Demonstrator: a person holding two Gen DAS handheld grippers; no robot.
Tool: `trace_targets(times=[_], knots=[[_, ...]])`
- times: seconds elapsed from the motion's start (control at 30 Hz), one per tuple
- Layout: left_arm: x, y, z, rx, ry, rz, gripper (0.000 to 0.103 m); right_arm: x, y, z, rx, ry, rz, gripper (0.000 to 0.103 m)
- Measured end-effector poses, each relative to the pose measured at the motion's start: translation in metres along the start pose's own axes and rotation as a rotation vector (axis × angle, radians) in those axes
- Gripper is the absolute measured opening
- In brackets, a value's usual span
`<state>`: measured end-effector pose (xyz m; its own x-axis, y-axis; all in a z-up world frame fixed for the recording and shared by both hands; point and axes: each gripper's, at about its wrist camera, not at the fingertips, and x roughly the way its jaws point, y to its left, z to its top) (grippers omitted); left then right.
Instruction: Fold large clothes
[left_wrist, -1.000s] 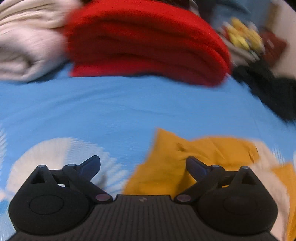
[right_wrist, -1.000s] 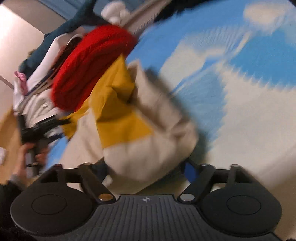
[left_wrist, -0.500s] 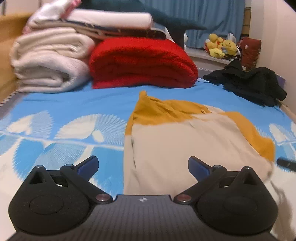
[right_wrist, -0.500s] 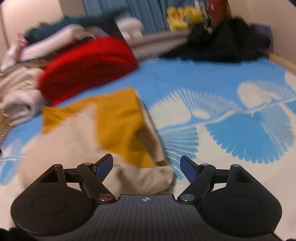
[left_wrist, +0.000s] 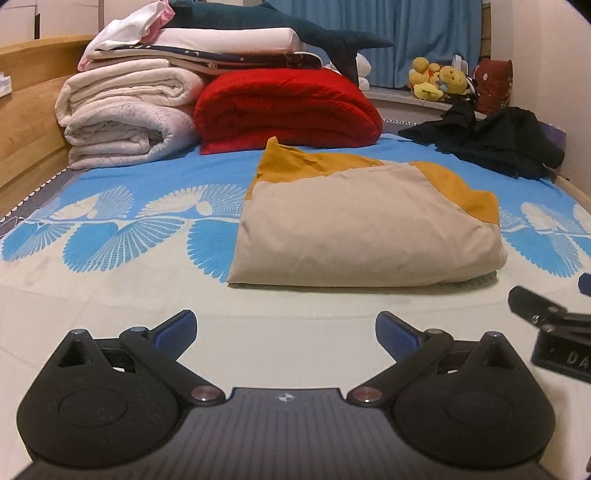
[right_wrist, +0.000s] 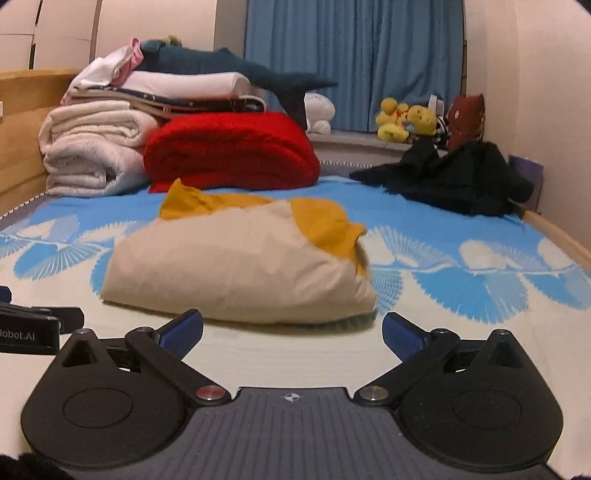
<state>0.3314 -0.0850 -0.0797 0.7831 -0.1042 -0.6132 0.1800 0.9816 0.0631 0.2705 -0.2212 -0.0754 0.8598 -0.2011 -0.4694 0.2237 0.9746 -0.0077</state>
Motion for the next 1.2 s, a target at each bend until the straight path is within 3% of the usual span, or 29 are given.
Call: trace_targets(times=[0.33,1.2], knots=[[0.027,-0.003,0.004,0.03,0.022,-0.029,0.103,0.022,-0.005,-0.008,0.038,0.026,-0.06,0.102],[0.031,-0.009,0.001,0.038,0.01,-0.014,0.103,0.022,0.005,-0.01,-0.014,0.006,-0.035,0.102]])
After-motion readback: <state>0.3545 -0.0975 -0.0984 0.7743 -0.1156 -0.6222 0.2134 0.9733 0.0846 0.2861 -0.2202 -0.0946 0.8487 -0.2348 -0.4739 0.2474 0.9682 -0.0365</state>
